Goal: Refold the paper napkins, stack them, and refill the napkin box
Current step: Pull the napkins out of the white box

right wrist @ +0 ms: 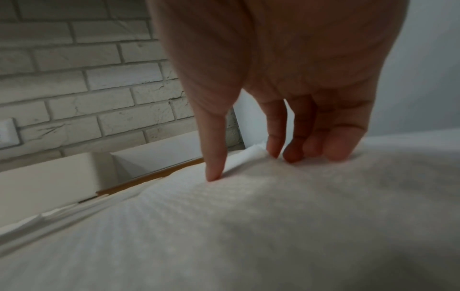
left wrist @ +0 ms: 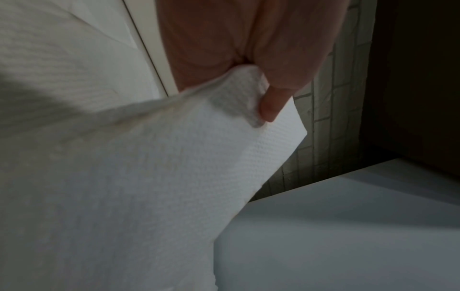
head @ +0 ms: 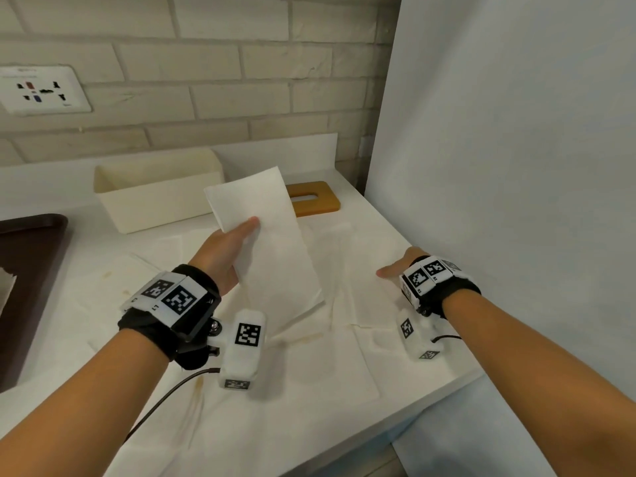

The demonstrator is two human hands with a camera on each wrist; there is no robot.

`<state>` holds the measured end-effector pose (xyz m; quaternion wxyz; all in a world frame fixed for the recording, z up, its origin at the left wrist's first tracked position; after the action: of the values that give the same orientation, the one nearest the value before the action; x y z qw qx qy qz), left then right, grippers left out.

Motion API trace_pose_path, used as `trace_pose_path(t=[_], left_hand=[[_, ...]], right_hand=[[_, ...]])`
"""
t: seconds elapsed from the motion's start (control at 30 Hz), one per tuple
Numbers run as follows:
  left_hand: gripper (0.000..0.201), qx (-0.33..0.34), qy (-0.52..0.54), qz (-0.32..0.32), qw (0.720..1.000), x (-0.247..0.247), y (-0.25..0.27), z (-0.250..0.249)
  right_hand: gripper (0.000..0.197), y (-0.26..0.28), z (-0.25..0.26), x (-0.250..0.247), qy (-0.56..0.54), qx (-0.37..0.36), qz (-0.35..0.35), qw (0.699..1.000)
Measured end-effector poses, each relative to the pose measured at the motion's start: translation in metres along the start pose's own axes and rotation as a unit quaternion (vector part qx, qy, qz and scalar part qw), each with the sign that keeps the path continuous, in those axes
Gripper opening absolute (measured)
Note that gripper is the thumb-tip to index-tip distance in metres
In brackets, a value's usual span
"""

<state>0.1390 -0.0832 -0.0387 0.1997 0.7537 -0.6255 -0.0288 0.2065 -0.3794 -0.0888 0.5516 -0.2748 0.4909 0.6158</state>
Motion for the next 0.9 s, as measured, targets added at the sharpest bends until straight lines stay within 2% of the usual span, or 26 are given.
trace_pose_path(t=[0.1, 0.23, 0.33, 0.4, 0.47, 0.53, 0.63, 0.7, 0.77, 0.8, 0.9], left_hand=[[0.030, -0.007, 0.002, 0.004, 1.000, -0.002, 0.000, 0.002], [0.021, -0.012, 0.017, 0.001, 1.000, -0.003, 0.001, 0.003], [0.025, -0.015, 0.030, -0.005, 0.999, -0.005, 0.002, 0.003], [0.026, -0.018, 0.042, -0.008, 0.999, -0.006, 0.002, 0.003], [0.024, -0.020, 0.055, -0.005, 0.998, -0.005, 0.003, 0.002], [0.024, -0.024, 0.072, 0.000, 0.997, -0.003, 0.002, 0.000], [0.027, -0.027, 0.086, 0.023, 0.996, 0.006, 0.003, -0.003], [0.031, -0.028, 0.092, 0.047, 0.994, 0.014, 0.004, -0.006], [0.036, -0.032, 0.100, 0.069, 0.992, 0.021, 0.005, -0.006], [0.039, -0.035, 0.105, 0.084, 0.990, 0.025, 0.005, -0.006], [0.043, -0.041, 0.137, 0.115, 0.983, 0.030, 0.007, -0.007]], right_hand=[[0.055, -0.009, 0.004, 0.004, -0.001, 0.000, 0.002, 1.000], [0.073, -0.017, 0.012, 0.011, -0.013, -0.003, 0.030, 0.999], [0.063, -0.016, 0.023, 0.006, -0.018, -0.032, 0.015, 0.999], [0.050, -0.008, 0.039, -0.008, -0.069, -0.083, -0.025, 0.994], [0.039, 0.007, 0.060, -0.031, -0.187, -0.157, -0.063, 0.968], [0.036, 0.030, 0.085, -0.054, -0.312, -0.216, -0.052, 0.924], [0.026, 0.061, 0.121, -0.069, -0.475, -0.273, 0.047, 0.835], [0.021, 0.072, 0.138, -0.070, -0.530, -0.291, 0.101, 0.790], [0.022, 0.073, 0.146, -0.065, -0.545, -0.288, 0.124, 0.778], [0.022, 0.072, 0.147, -0.060, -0.542, -0.279, 0.132, 0.782], [0.029, 0.064, 0.144, -0.033, -0.500, -0.230, 0.159, 0.820]])
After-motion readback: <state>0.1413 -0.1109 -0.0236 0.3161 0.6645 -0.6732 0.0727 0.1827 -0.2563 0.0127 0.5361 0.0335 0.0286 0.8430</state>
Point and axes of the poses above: each hand's wrist, its own y-axis away from the middle knuckle, its own x-axis out of the palm, z = x × y, the point moved 7 cm from there along -y, towards the middle knuckle, and after that the axes turned 4 degrees about -x, right-handed, at the moved point
